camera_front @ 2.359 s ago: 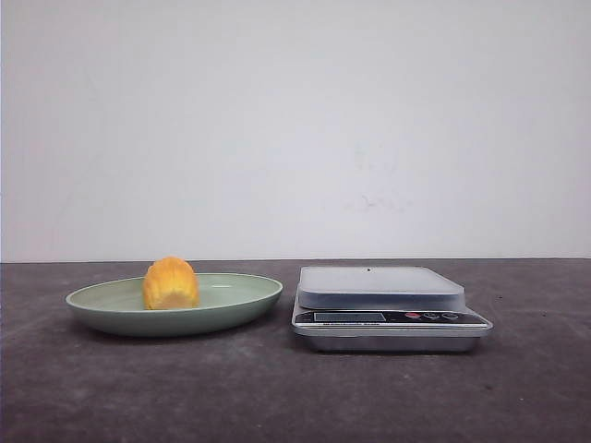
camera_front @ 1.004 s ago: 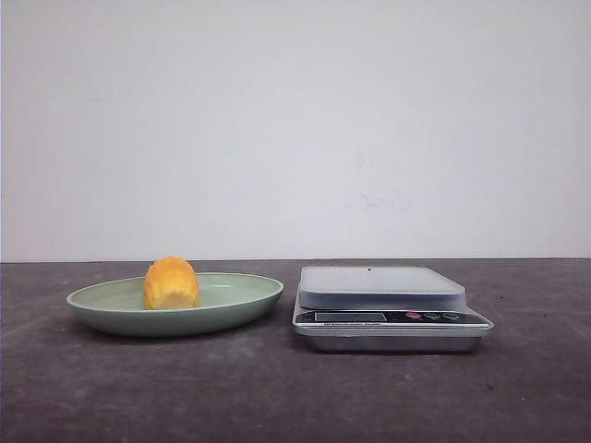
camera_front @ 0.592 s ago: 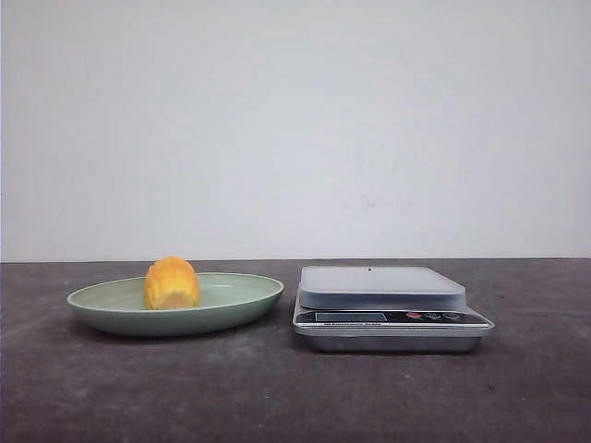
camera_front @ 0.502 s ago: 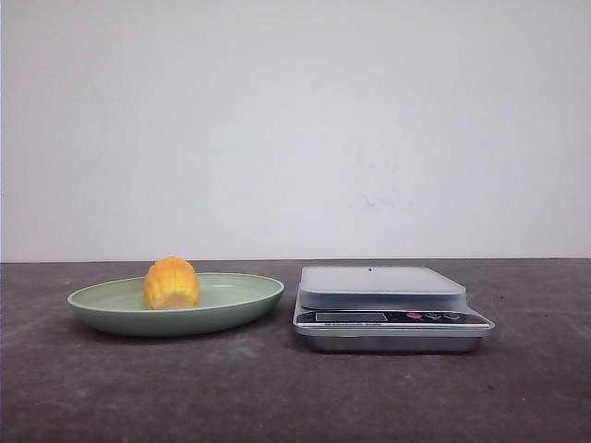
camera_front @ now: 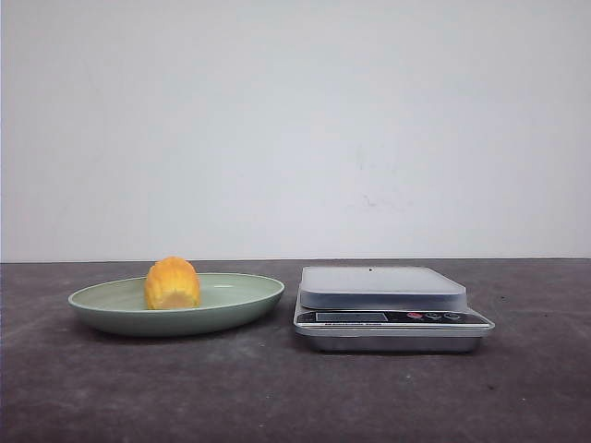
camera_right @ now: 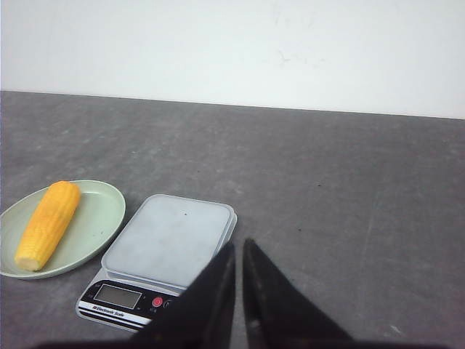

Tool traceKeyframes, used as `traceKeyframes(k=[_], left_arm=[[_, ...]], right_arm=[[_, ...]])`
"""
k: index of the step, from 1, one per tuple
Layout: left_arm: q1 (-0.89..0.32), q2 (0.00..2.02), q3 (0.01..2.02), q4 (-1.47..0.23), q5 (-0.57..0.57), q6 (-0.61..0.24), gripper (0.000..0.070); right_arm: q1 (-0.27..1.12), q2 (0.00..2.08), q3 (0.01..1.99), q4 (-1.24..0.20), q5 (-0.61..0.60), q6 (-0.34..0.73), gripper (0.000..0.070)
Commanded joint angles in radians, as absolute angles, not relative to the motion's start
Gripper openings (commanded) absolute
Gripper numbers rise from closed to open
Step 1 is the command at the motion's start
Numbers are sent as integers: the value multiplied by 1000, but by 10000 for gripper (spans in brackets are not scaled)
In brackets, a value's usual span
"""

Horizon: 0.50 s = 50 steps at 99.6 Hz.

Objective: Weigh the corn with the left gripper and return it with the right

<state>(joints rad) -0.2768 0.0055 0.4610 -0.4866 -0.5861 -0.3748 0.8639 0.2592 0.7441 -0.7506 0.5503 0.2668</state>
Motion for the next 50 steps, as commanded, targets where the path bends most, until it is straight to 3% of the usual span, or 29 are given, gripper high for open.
traceKeyframes(k=[1, 15, 33, 50], left_arm=[[-240, 4, 424, -427, -542, -339, 15], [-159, 4, 310, -299, -416, -329, 15], [-115, 3, 191, -174, -266, -248, 15], [-98, 3, 132, -156, -210, -168, 15]], right_arm=[[875, 258, 754, -740, 550, 278, 10], [875, 258, 754, -740, 550, 278, 10], [875, 258, 754, -740, 550, 278, 10], [875, 258, 754, -740, 550, 278, 10]])
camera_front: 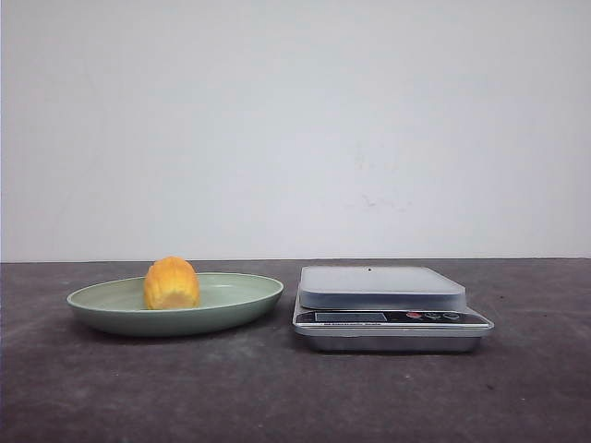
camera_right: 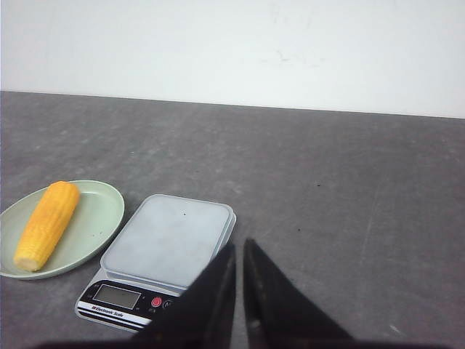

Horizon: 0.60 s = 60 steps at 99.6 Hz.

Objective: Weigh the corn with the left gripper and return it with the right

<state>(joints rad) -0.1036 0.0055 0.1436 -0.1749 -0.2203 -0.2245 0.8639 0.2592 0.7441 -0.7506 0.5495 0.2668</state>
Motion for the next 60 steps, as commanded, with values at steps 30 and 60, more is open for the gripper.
traceKeyframes(k=[30, 60], left_arm=[[-83, 3, 54, -135, -208, -169, 16], [-81, 3, 14, -163, -198, -165, 16]], right_arm=[[875, 258, 754, -740, 550, 278, 10], [875, 258, 754, -740, 550, 278, 10]])
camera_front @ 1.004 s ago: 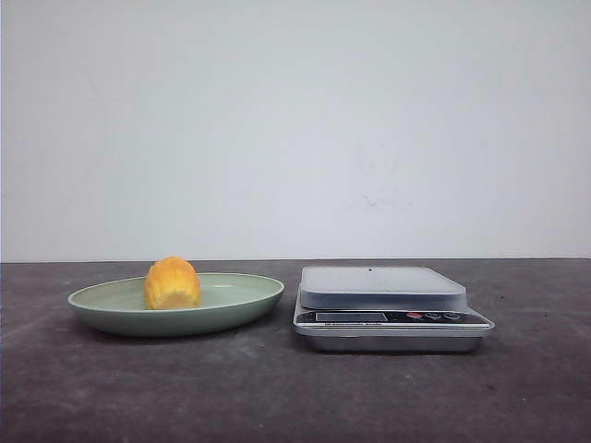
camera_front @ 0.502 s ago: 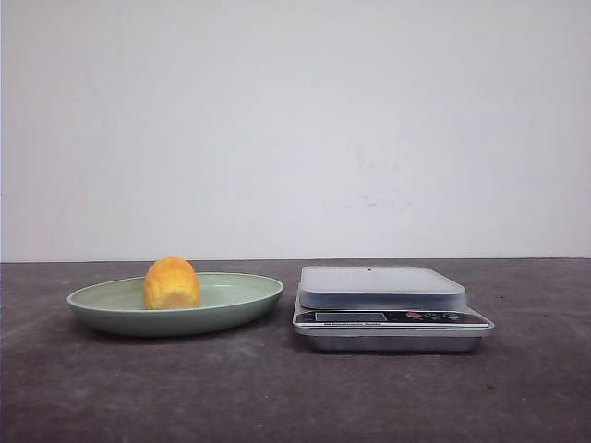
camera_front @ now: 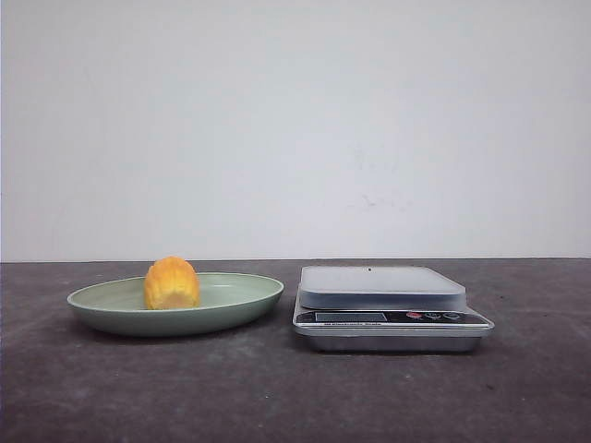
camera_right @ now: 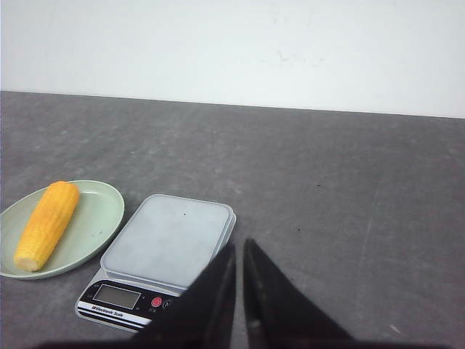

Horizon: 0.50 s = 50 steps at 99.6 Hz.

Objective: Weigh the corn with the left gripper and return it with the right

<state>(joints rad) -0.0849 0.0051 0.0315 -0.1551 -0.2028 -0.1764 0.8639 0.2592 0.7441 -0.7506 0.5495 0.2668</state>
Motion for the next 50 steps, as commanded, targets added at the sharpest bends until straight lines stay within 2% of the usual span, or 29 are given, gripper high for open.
traceKeyframes(k=[1, 50], left_arm=[[-80, 3, 13, -166, -198, -164, 15], [-63, 3, 14, -176, -190, -150, 16]], right_arm=[[875, 258, 754, -740, 550, 278, 10], [875, 258, 754, -740, 550, 278, 10]])
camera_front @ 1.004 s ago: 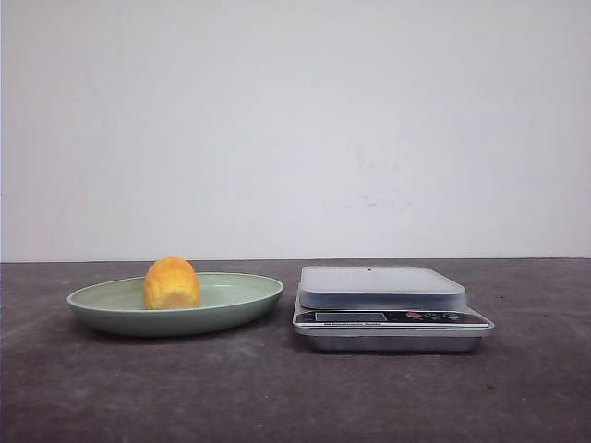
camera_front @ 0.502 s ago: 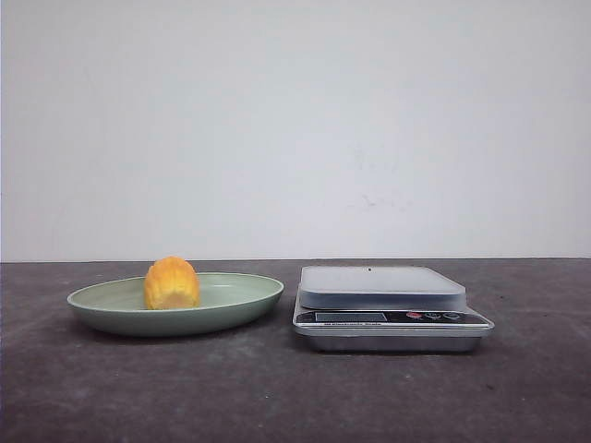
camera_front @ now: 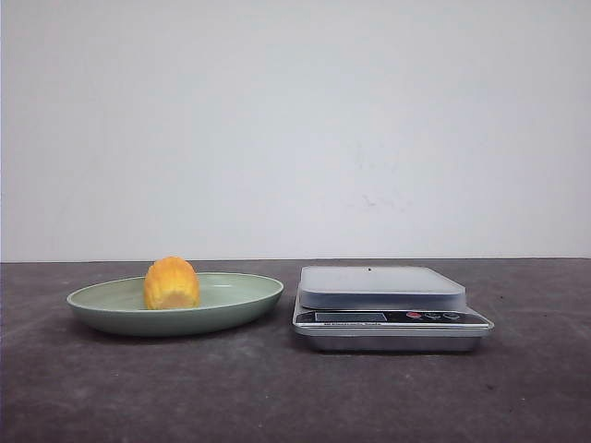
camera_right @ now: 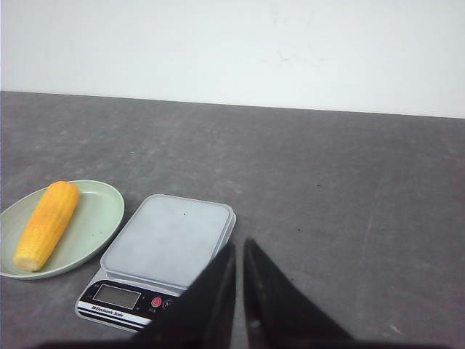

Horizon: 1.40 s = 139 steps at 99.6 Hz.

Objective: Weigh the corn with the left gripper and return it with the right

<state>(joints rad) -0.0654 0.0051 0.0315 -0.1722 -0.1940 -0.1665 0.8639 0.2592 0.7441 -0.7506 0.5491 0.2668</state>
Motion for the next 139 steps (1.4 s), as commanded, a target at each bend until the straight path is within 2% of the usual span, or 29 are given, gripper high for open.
traceKeyframes(k=[1, 71, 83, 91, 103, 123, 132, 139], left_arm=[[-63, 3, 14, -176, -189, -150, 15], [-63, 3, 14, -176, -189, -150, 16], [-63, 3, 14, -176, -189, -150, 15], [-63, 3, 14, -176, -190, -150, 16], [-63, 3, 14, -176, -189, -150, 15], [-63, 3, 14, -176, -189, -150, 15], [-63, 3, 14, -176, -189, -150, 16], [-63, 3, 14, -176, -189, -150, 15]], right_arm=[[875, 258, 754, -740, 550, 278, 10], [875, 258, 754, -743, 558, 273, 11], [858, 258, 754, -716, 585, 240, 11], [778, 250, 752, -702, 536, 182, 11], [558, 239, 727, -657, 348, 118, 11], [183, 164, 535, -404, 80, 97, 11], [74, 126, 421, -318, -1, 97, 10], [24, 105, 339, -281, -20, 97, 11]])
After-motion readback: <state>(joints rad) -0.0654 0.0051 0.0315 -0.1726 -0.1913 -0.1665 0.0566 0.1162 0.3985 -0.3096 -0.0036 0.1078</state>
